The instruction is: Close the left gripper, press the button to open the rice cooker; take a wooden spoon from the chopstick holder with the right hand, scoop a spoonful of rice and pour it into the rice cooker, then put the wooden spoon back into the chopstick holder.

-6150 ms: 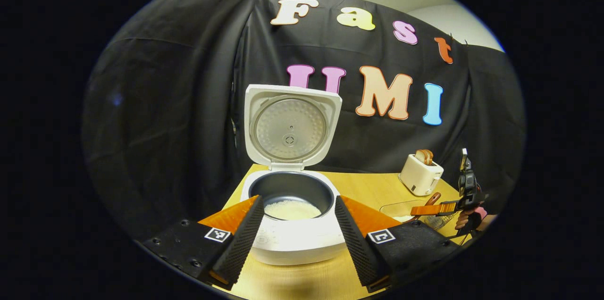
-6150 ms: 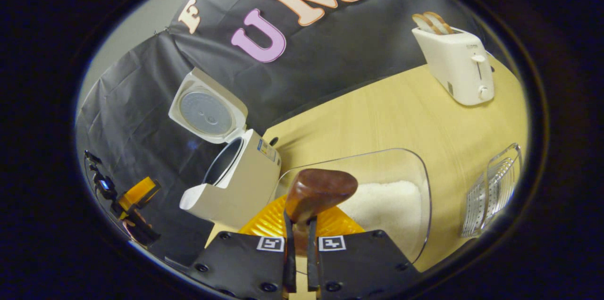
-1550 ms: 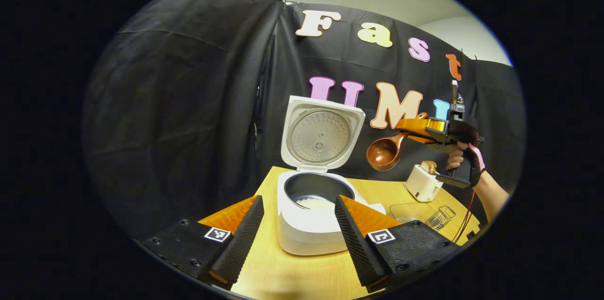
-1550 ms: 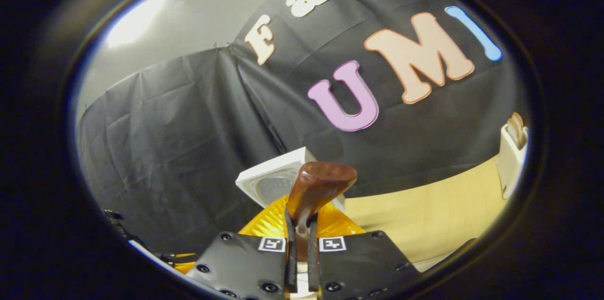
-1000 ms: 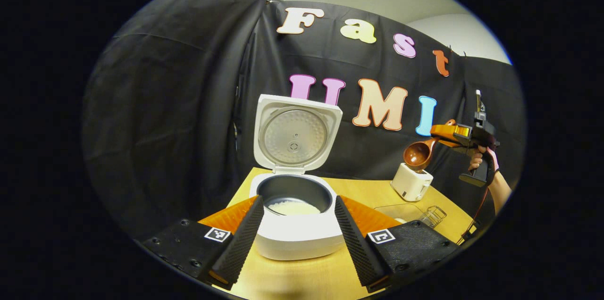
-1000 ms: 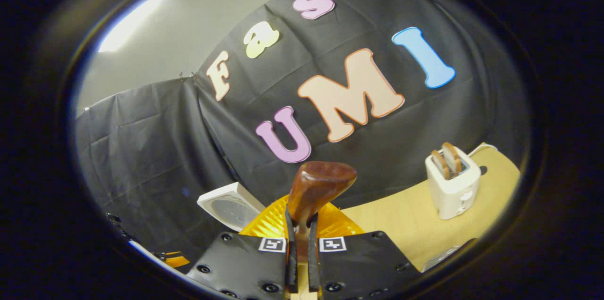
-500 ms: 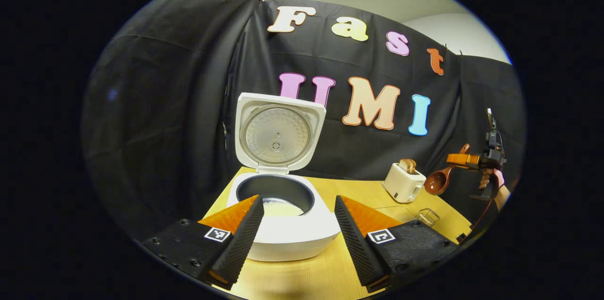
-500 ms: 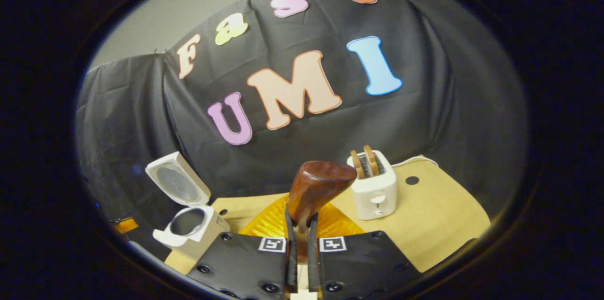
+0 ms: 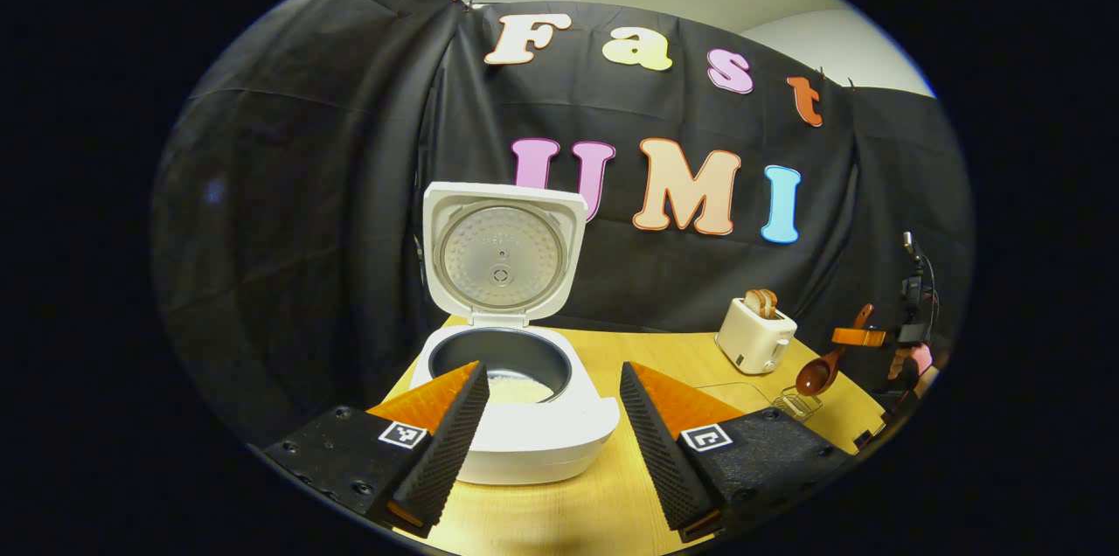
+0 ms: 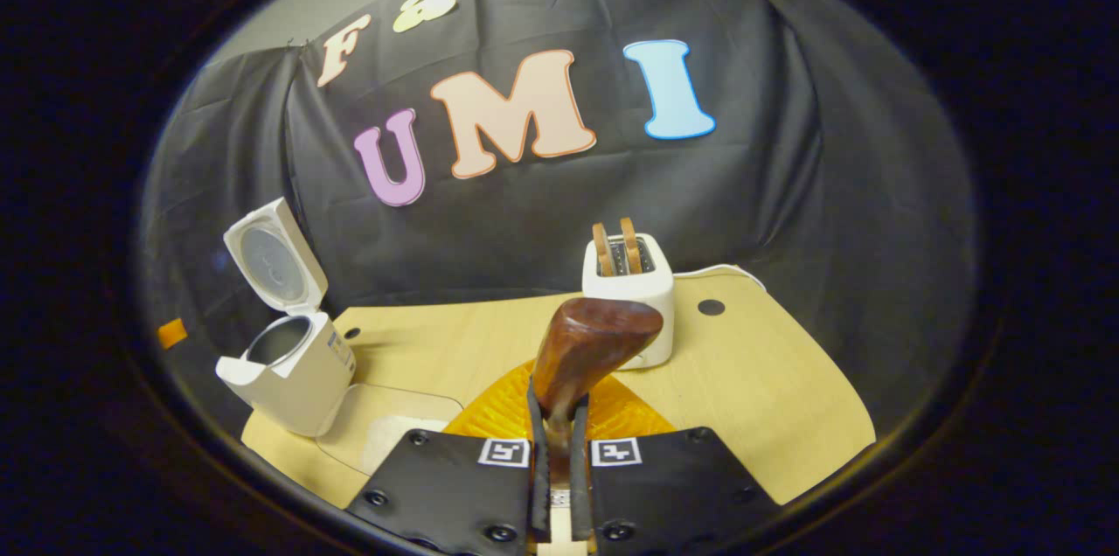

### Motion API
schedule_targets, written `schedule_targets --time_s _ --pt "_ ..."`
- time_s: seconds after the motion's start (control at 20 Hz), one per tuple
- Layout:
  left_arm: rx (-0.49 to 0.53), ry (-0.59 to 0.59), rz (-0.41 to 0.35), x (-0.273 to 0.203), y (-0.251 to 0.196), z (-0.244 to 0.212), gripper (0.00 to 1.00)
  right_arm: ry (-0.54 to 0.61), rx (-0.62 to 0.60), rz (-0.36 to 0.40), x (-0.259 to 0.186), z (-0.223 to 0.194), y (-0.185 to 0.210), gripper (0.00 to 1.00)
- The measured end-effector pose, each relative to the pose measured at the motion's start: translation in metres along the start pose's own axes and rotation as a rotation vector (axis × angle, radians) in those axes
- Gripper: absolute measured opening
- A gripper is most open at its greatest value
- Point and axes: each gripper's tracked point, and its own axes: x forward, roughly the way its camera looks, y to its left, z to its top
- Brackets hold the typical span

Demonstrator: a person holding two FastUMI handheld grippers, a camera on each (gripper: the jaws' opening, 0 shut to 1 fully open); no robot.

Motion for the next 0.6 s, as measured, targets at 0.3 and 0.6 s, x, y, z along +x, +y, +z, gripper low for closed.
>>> schedule_targets --time_s 0.3,0.6 --pt "-0.012 0.002 0.018 0.005 -0.022 0.000 0.89 0.056 -0.065 0.000 0.014 -0.039 -0.002 0.12" --pt "-0.010 -0.008 0.032 0.012 -0.045 0.002 0.89 0.095 -0.129 0.058 0.019 -0.065 0.008 0.13"
